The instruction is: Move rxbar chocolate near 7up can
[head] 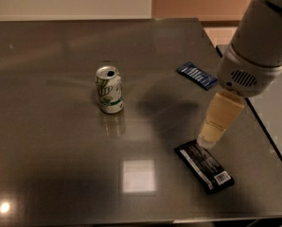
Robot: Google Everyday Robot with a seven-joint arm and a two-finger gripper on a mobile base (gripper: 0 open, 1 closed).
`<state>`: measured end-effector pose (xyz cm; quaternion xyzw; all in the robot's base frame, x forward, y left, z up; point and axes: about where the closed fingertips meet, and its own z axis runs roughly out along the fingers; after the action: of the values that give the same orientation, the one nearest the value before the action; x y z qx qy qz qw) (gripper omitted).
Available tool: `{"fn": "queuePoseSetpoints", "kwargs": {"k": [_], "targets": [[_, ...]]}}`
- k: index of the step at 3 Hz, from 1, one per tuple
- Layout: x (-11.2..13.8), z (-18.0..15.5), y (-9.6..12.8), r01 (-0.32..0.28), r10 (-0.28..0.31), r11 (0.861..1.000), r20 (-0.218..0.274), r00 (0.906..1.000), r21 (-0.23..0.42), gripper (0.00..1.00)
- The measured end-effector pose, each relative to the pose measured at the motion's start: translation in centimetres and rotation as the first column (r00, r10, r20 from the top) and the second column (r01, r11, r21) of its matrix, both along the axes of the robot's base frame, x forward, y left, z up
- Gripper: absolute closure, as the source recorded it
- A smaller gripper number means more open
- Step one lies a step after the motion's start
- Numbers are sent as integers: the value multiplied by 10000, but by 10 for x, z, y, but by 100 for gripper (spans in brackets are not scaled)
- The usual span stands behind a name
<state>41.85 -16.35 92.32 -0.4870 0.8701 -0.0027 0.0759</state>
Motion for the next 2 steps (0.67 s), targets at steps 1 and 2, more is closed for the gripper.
{"fn": "queuePoseSetpoints", "kwargs": {"k": [1,2], "targets": [[-9,-20,13,1054,-1054,9944,-623,9925,-31,0],[-22,-39,21,1903,-1927,9812,-1072,9754,-324,0]]}}
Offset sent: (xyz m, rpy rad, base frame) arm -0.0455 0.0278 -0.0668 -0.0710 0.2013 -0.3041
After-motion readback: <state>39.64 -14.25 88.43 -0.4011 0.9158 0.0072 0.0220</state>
